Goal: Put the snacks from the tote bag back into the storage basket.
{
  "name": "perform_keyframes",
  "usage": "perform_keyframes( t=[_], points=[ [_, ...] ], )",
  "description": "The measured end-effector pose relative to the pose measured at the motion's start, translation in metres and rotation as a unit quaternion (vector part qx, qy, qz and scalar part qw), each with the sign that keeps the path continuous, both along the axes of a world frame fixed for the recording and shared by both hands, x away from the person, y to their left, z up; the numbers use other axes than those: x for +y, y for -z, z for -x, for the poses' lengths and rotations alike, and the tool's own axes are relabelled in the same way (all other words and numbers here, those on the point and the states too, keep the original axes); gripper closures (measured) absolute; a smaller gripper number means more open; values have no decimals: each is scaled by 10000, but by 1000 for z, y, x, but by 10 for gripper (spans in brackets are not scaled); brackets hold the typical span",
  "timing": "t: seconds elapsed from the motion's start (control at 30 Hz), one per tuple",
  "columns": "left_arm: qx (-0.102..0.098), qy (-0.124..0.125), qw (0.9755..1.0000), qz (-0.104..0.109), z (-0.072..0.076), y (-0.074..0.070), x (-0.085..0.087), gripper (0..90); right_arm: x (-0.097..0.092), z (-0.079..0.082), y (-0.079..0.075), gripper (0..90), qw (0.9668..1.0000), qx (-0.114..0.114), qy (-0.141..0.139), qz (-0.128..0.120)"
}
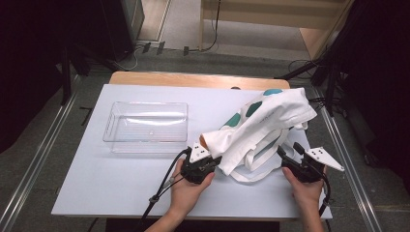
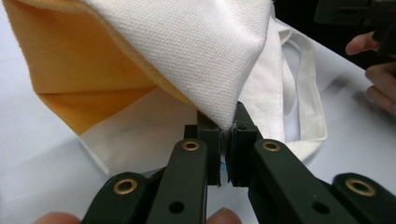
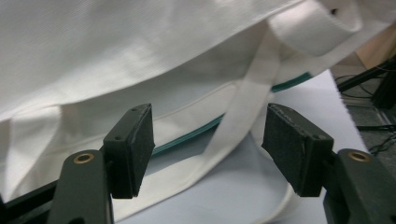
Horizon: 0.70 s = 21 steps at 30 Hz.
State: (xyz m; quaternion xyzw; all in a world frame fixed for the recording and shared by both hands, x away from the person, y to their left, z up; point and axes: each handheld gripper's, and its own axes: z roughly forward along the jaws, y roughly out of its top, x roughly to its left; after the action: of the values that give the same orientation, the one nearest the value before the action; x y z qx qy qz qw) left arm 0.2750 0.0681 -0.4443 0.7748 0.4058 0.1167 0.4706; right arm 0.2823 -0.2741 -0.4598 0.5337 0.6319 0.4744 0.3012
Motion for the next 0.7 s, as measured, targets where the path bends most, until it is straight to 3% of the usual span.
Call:
perform_keyframes(
  t=[0.1, 0.27, 0.37, 0.47, 0.5, 0.53, 0.7],
  points=[
    [42, -12, 10000, 6, -3, 2, 3, 874, -7, -2, -3, 357, 9997, -98, 206, 7],
    [55, -23, 10000, -35, -5, 4, 5, 873, -11, -8, -6, 326, 9996, -108, 264, 15],
    [65, -44, 10000, -18, -7, 4, 6, 872, -16, -17, -6, 324, 9992, -38, 361, -191],
    [84, -64, 9999, -25, -7, 5, 8, 871, -22, -33, 1, 347, 9982, 257, 489, -237],
    [84, -64, 9999, -25, -7, 5, 8, 871, -22, -33, 1, 347, 9982, 257, 489, -237],
    [83, -71, 9999, -15, -7, 6, 8, 870, -23, -43, 6, 369, 9969, 521, 494, -308],
    [106, -94, 9999, -34, -8, 8, 9, 870, -22, -60, 15, 394, 9943, 863, 497, -372]
  ],
)
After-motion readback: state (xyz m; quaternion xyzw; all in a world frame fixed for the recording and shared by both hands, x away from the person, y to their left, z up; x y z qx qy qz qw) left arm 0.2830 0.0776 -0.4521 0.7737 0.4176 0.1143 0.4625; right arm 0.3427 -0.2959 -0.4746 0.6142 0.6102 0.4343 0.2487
